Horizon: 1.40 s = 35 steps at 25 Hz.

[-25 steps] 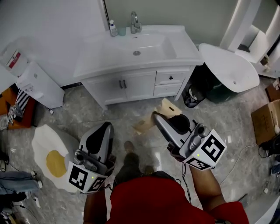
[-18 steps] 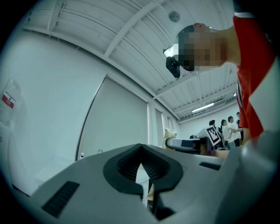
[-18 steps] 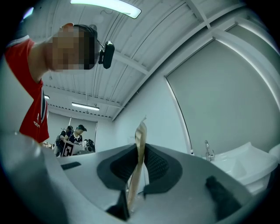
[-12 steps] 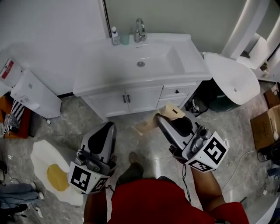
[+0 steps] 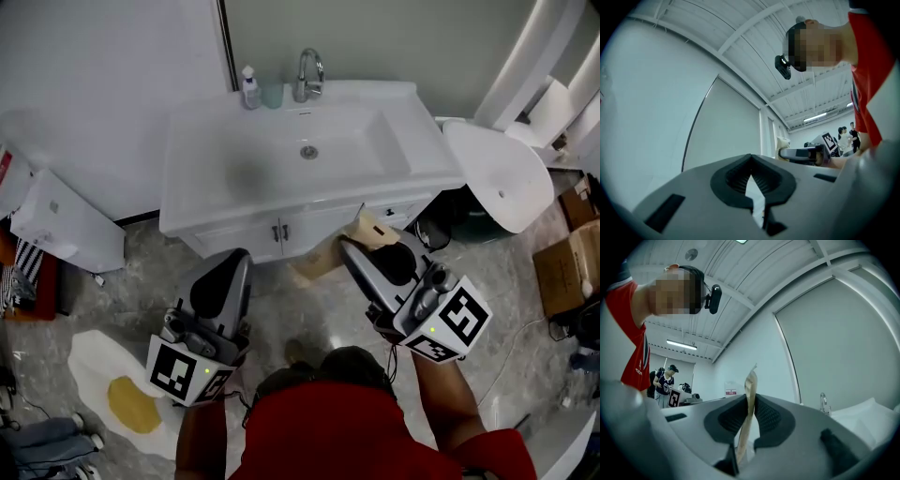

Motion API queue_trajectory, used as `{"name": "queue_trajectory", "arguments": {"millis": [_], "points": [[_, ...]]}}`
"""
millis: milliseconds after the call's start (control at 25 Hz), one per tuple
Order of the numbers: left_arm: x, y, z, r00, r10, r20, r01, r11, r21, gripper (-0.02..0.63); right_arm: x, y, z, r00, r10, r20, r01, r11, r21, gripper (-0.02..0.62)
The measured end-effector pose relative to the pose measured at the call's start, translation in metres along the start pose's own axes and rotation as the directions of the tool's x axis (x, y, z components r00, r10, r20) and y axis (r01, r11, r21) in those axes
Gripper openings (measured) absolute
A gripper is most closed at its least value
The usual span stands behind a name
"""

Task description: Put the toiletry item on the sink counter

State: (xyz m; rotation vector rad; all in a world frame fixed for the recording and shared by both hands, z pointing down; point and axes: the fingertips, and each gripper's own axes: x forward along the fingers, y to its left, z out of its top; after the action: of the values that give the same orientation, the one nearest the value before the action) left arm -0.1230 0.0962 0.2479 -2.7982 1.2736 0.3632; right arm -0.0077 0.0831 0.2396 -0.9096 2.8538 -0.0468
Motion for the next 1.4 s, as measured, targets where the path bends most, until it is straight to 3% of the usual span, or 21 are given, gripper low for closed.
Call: {"name": "queue_trajectory", "arguments": {"millis": [600,1120,1400], "points": [[0.056,0.078,-0.021,0.999,0.036,-0.011,-0.036,0.999,-0.005,0.017,0.065,-0.080,-0.018,1.000,-0.005,-0.031,0.004,1.000,-0.028,0.058],[0.179,0.141,-0.039,0.997,0.082,-0.018,-0.081,0.997,0.015,0.017,0.127,-0.201,-0.016,0.999,0.044,0.000,-0.044,0.999,-0.010,0.058],[0.229,0.170,-0.054,0.992,0.123,-0.035,-0.123,0.992,0.007,0.017,0.158,-0.252,-0.021,1.000,0.020,-0.022,-0.021,0.998,-0.066,0.058]]}}
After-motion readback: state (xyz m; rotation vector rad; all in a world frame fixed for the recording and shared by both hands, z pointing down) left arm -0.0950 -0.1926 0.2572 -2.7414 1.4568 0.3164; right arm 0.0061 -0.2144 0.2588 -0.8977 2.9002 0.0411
